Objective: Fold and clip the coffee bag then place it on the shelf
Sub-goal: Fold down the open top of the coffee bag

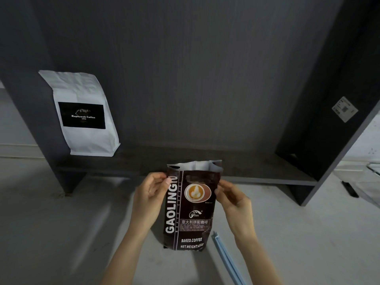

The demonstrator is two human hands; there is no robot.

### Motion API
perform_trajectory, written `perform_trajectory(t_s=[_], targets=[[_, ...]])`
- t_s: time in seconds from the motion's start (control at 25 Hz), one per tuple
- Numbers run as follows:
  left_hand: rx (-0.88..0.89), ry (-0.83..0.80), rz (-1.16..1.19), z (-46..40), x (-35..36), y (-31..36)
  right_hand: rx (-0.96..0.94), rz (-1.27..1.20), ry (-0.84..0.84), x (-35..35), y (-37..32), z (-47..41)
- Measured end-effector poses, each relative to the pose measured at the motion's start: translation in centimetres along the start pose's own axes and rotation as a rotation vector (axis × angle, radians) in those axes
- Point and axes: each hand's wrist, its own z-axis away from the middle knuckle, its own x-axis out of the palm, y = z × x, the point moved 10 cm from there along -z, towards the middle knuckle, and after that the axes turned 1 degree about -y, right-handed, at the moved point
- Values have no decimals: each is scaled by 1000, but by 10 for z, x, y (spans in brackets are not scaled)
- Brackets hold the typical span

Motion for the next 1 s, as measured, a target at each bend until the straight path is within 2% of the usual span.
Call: perform_trajectory(t_s=[0.36, 0.56, 0.68, 0.84, 1.0], targets=[[-30, -88, -42, 3, 2, -7, 30, -68, -5, 3, 1, -1], [-41, -93, -110, 2, 1, -5, 132, -82, -103, 8, -3, -1], [-88, -172, -42, 4, 3, -9, 135, -60, -182, 13, -4, 0], [-47, -268, 3, 7, 10, -6, 173, -139, -217, 13, 4, 3], [-62, -265, -21, 10, 13, -15, 113, -99, -257, 14, 6, 4]])
